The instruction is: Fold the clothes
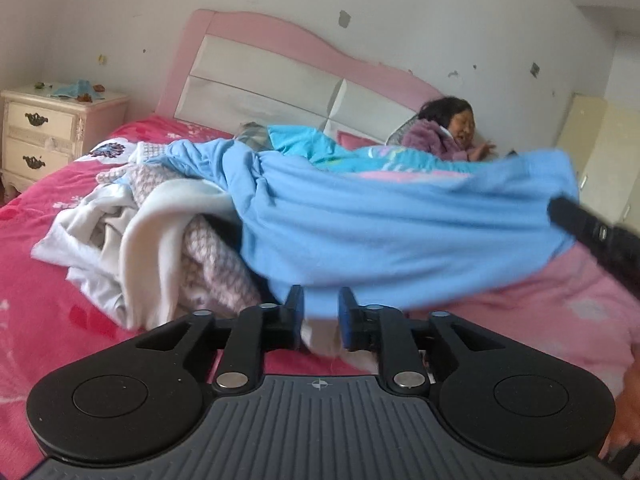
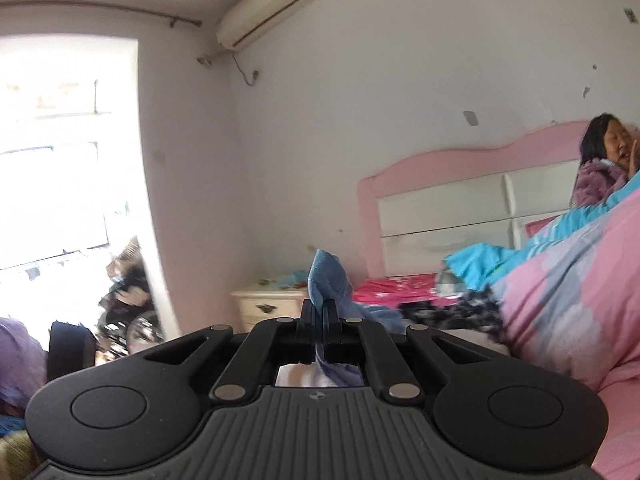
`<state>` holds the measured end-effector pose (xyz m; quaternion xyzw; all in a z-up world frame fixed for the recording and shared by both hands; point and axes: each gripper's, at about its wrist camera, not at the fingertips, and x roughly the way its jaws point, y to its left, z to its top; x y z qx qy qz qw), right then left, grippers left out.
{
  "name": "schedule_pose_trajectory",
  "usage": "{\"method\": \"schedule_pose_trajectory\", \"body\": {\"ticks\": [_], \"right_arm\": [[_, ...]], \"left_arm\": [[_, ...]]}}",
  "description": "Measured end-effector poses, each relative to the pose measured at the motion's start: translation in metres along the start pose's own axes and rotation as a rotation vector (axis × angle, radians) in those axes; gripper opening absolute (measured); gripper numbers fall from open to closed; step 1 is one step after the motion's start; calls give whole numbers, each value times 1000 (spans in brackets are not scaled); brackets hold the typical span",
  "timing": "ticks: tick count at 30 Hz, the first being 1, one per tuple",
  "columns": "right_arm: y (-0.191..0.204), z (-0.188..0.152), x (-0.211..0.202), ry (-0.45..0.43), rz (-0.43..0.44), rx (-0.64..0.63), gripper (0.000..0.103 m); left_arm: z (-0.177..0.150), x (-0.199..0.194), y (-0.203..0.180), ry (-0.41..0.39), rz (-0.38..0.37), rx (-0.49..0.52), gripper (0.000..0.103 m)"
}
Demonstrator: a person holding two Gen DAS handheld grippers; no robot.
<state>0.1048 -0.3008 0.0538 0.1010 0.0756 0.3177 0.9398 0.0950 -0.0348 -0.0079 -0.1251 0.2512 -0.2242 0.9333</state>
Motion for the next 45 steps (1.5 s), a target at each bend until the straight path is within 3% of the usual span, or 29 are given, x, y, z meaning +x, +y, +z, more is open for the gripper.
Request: {"method": "schedule_pose_trajectory", "body": {"ticks": [4,9,13,16,17,18,19,21,22,24,26,30,33,37,40,42,45], "right_arm": [[16,5,-30,-11,82,28,4],[36,-3,-71,26,239,82,4],[56,-23,-90,161,362,78,4],[63,-57,-71,371,353,78,7],[68,-72,-61,476,337,64,8],[73,-90,-47,602,289,42,16],[77,-105,-37,713,238,16,35],[72,-131,-18,868,132,8,39],[65,-135,-14,898,114,43,40],[47,-132,-12,888,96,146,45],[33,-119,-16,824,64,213,59],[0,-101,-17,715,-93,272,61],[-24,-97,-18,654,-184,330,61],[-44,-104,-17,598,-195,410,61],[-58,-112,-15,588,-189,442,61],[-63,-113,-18,594,-185,458,61],[-60,-115,-26,595,-191,470,61]], "left_arm": [[-9,-25,3,12,-3,-12,27],[-18,-49,23,50,-10,-115,28],[-26,-68,32,54,25,-126,28],[-35,-77,37,80,47,-137,29],[-39,-78,39,95,58,-137,30],[-44,-79,40,111,69,-140,31],[-49,-78,41,133,76,-143,32],[-61,-71,42,189,72,-148,33],[-66,-68,41,213,71,-144,33],[-76,-58,37,262,66,-131,35],[-87,-47,35,308,52,-115,39],[-97,-8,22,382,38,-30,54],[-108,24,6,438,62,74,55],[-121,67,-9,475,155,197,53],[-125,84,-4,476,214,182,33],[-123,85,7,473,228,111,10],[-118,73,19,435,233,27,2]]}}
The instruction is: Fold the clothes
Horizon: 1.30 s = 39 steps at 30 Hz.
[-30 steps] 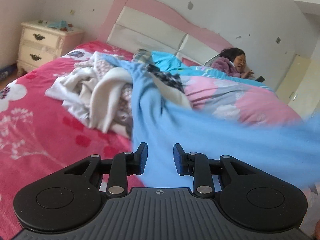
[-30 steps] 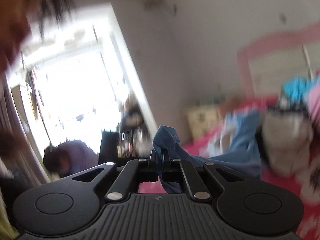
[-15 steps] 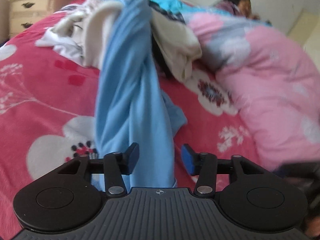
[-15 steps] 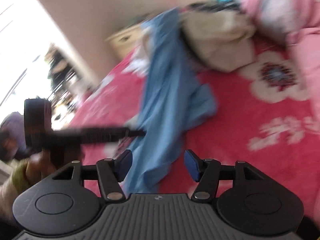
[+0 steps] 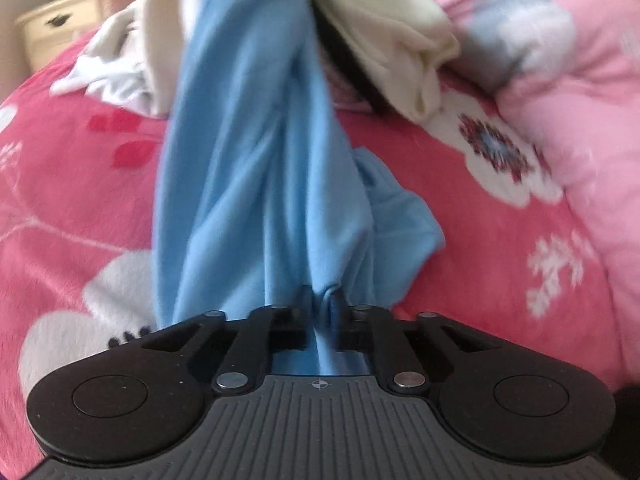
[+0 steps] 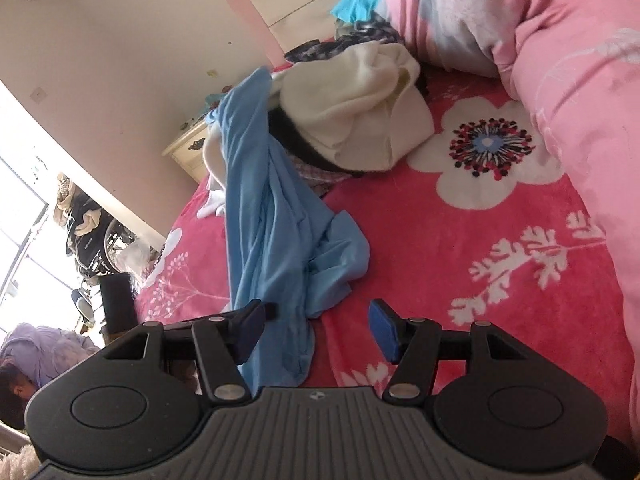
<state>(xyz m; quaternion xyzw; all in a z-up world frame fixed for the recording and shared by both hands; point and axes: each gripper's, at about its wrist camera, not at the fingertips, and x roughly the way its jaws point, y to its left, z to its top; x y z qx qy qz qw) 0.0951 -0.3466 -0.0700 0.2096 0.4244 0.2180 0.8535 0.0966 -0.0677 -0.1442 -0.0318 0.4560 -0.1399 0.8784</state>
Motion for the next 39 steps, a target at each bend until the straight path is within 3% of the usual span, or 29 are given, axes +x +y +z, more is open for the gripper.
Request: {"method": "schedule_pose_trajectory", "body": {"ticks": [7,13,17,26,29,34,38,39], "right_arm": [[-1,-3,-7,-11,1,13,61],[8,-8,-6,-6,9,-5,61],[18,-11,-3,4,22,-24,61],[37,-20,2,37,23,-66,61],[40,-21,4,44,15,-76,61],[43,-23,9,57,7,-76,61],[44,-26,14,70,-1,-73,63],[44,-27,15,72,-4,-75,64]], "left_arm": [[-5,-53,33,-134,74,-111,0],[-33,-120,66,-269,129,-164,0],[-62,-153,88,-280,214,-192,0],[-136,-162,134,-146,376,-358,0],[-151,-170,147,-124,381,-426,1],[-142,-195,147,-207,368,-445,16],[-113,-192,138,-254,314,-376,26],[-103,-188,134,-259,286,-363,35]]}}
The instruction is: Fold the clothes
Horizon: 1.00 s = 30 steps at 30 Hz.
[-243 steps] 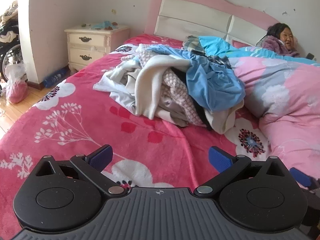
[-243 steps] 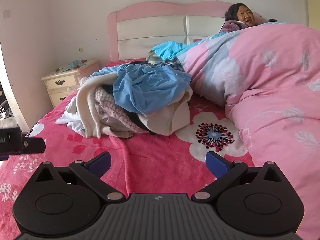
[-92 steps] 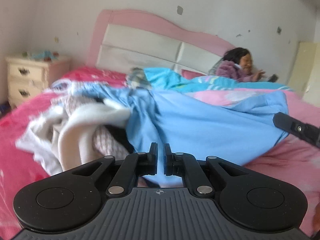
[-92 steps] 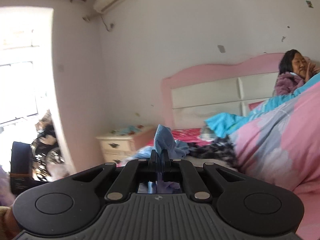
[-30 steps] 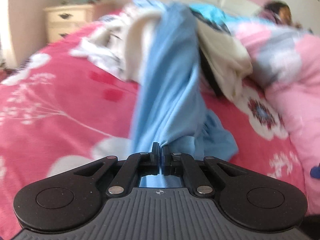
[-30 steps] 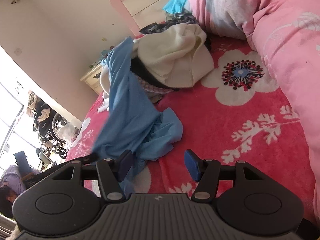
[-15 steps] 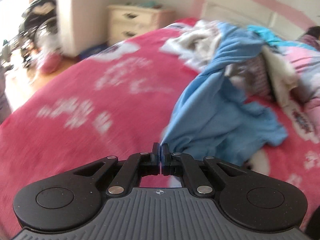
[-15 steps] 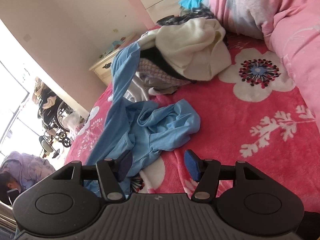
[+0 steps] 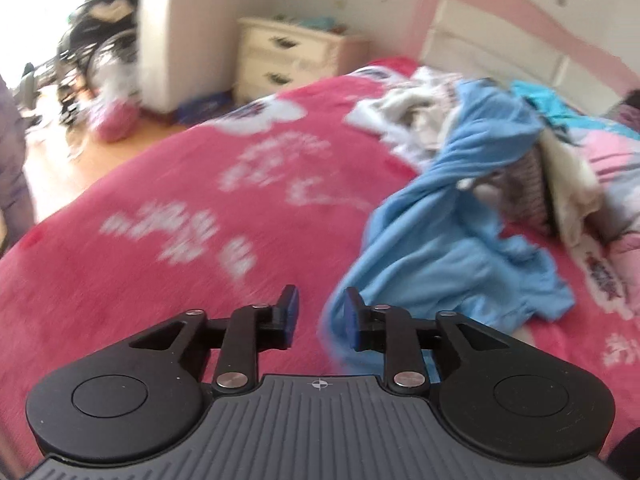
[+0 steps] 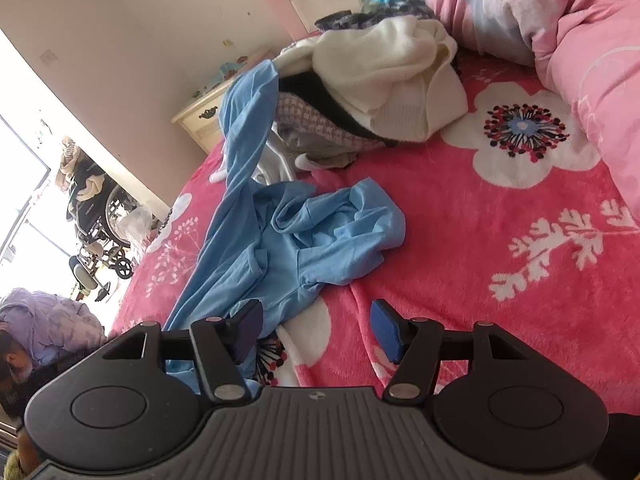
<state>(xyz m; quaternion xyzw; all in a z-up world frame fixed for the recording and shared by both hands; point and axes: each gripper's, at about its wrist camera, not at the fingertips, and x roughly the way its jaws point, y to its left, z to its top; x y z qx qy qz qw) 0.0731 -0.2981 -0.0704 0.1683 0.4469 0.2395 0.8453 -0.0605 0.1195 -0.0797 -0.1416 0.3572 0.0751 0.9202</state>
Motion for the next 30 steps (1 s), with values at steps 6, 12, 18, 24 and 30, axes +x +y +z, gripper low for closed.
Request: {"method": "schedule_pose_trajectory", "body": {"ticks": [6,12,18,24,30], "right_arm": [[-3,6,21,-10,-19,-29,68],[-19,27,75,-37,-130,-55,72],[-40,46,126,-46,-204,-15,72],[-43,38,162,-39,-210,-77,68],[-46,30,159,-78,-200,-159,21]], "left_arm": [[20,46,-72,40,-159,145,49],[9,118,-145,179,-161,383,49],[1,156,-164,224,-108,447,48],[-1,168,-156,236,-77,390,32],[10,165,-146,205,-65,303,6]]}}
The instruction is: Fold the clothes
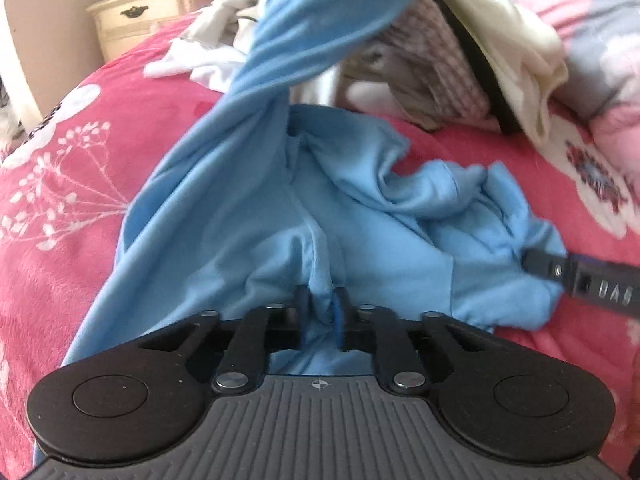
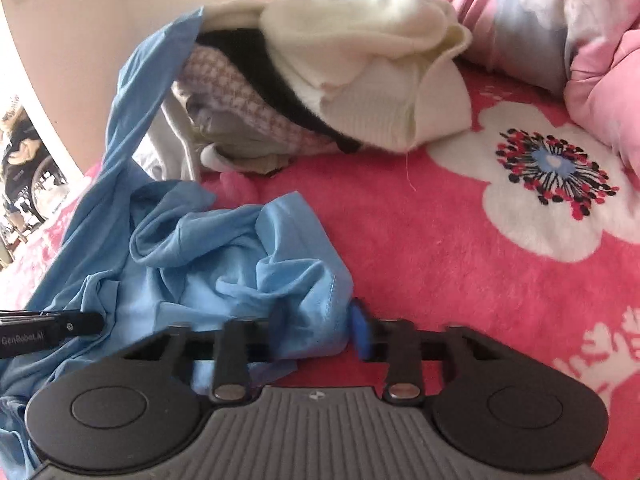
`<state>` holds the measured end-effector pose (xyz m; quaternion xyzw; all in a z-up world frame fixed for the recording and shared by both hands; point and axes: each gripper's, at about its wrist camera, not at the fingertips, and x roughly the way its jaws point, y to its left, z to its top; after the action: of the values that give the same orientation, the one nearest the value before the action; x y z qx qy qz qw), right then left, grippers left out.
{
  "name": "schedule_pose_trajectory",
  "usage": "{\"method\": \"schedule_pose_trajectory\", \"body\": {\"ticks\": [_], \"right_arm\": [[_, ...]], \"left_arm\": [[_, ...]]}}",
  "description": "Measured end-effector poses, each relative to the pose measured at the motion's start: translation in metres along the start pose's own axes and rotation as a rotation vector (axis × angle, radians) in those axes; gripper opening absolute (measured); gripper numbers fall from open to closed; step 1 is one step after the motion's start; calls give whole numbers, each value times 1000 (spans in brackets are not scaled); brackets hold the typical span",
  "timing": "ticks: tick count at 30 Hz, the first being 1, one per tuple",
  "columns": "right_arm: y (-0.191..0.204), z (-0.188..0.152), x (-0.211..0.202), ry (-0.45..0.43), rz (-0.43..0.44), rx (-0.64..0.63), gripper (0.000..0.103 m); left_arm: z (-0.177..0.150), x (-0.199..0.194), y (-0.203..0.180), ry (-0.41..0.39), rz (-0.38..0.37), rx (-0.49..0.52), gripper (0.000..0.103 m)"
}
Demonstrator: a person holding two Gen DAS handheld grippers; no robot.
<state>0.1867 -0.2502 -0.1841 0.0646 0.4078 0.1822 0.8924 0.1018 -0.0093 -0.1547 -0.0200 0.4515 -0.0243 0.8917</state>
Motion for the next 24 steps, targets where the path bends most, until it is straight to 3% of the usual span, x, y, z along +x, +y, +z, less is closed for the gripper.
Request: {"method": "schedule_pose_trajectory", "body": {"ticks": [1,3,14,17,24], "right_arm": [[-2,1,-2,-3,9,15,10],[-4,2,-6,-13,19,30,7],[1,4,-61,-85,76,79,5],[-1,3,-82,-110,88,120,4],[-26,-1,-126,-133,97,258,4]], "left_arm": [[1,-2,1,-11,5,-8,5],[2,-8,7,-30,13,-30,4],[-15,-83,73,-161,58,-246,3],[-19,-99,87,-177,32,-248,3],[-25,-119,90,-243,54,-265,3]]}}
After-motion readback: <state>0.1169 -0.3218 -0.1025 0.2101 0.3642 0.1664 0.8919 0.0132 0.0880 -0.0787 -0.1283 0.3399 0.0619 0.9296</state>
